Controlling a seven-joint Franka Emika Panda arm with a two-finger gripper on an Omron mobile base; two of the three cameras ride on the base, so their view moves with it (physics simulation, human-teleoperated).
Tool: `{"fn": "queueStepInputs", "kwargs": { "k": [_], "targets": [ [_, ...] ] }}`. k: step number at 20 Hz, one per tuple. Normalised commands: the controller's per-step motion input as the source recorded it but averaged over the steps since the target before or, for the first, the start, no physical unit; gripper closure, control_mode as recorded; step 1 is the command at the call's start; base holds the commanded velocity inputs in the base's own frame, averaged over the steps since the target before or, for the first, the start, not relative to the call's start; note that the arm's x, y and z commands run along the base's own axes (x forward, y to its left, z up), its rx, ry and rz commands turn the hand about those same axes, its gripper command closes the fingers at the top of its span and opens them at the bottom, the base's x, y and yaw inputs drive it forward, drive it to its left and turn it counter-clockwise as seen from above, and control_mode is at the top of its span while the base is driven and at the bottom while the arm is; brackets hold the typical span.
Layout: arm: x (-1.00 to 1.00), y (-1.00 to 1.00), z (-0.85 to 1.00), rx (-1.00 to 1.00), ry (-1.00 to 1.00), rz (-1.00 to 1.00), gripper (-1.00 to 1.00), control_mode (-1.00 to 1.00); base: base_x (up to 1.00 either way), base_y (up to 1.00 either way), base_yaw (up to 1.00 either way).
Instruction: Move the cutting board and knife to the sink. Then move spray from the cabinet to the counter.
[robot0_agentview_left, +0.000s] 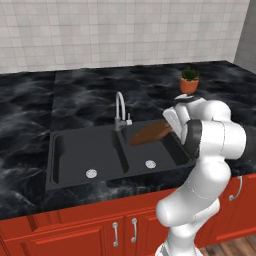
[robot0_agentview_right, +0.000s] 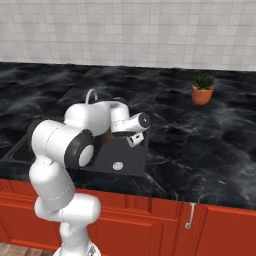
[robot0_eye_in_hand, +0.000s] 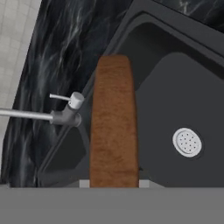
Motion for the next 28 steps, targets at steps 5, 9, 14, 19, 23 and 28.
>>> {"fn": "queueStepInputs", "kwargs": {
  "k": [5, 9, 14, 19, 23, 28],
  "targets": [
    [0.35, 0.04, -0.46, 0.0, 0.0, -0.01, 1.0, -1.0, 0.0, 0.0, 0.0],
    [0.3, 0.13, -0.45, 0.0, 0.0, -0.01, 1.0, -1.0, 0.0, 0.0, 0.0],
    [0.04, 0.2, -0.27, 0.0, 0.0, -0.01, 1.0, -1.0, 0.0, 0.0, 0.0],
    [-0.39, 0.22, -0.01, 0.0, 0.0, 0.0, 1.0, -1.0, 0.0, 0.0, 0.0],
    [-0.45, 0.26, 0.0, 0.0, 0.0, 0.0, 1.0, -1.0, 0.0, 0.0, 0.0],
    [-0.03, 0.44, 0.0, 0.0, 0.0, -0.07, 1.0, -1.0, 0.0, 0.0, 0.0]
  ]
}}
